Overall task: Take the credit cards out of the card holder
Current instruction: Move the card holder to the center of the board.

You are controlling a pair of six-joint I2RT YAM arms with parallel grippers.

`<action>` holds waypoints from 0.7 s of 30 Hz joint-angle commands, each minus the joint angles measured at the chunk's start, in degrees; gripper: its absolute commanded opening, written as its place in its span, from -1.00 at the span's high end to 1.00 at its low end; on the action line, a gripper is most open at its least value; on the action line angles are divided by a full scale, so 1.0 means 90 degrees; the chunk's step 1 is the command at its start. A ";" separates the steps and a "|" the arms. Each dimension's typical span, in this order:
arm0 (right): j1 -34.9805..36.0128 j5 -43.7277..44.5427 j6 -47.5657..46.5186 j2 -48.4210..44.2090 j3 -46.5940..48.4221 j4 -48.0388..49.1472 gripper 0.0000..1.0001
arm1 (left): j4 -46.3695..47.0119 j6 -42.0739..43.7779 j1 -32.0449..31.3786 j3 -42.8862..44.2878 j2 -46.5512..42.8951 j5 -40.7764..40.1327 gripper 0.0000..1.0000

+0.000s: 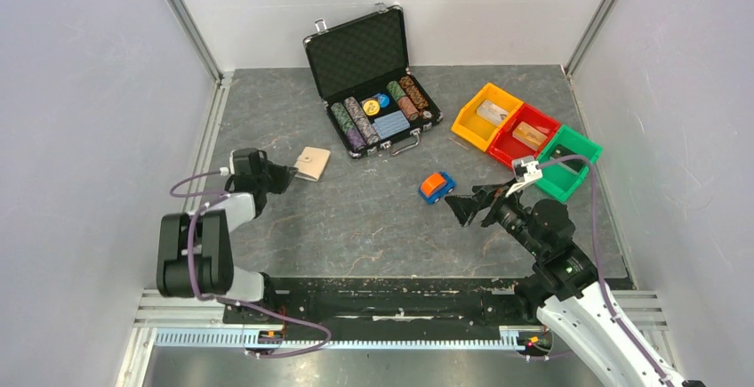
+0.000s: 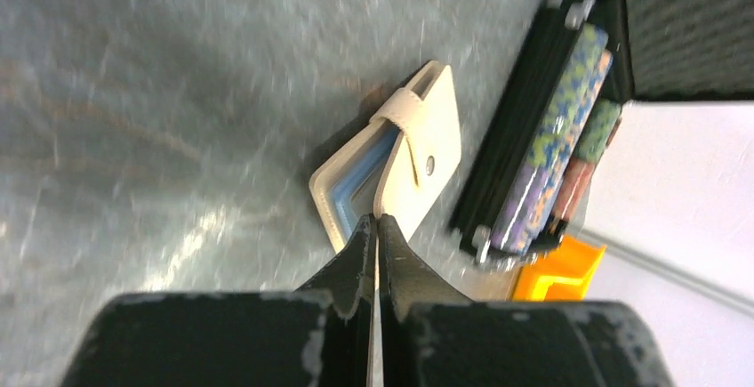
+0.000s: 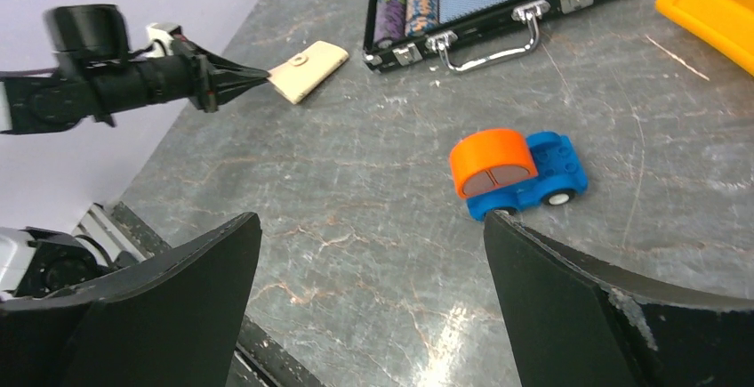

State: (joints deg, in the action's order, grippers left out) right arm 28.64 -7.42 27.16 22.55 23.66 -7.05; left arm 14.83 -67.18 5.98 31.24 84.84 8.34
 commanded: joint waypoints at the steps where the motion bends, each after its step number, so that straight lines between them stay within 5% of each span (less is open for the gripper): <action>1: 0.0001 0.0259 -0.0224 -0.0043 0.0344 -0.0355 -0.98 | -0.1295 0.0795 -0.0274 -0.0361 -0.1047 0.0254 0.95; 11: 0.0000 0.0439 -0.0430 0.0100 0.0311 -0.0589 -0.98 | -0.3340 0.1357 -0.1650 -0.0839 -0.3311 0.0553 0.95; 21: 0.0002 -0.0263 -0.0568 0.0915 0.0525 -0.0508 -0.51 | -0.4185 0.1288 -0.2289 -0.1540 -0.4929 0.1175 0.93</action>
State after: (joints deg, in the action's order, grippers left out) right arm 28.64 -6.63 22.48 28.60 25.04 -13.58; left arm -19.00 -57.93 -13.67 18.26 43.86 15.75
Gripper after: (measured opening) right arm 0.795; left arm 0.032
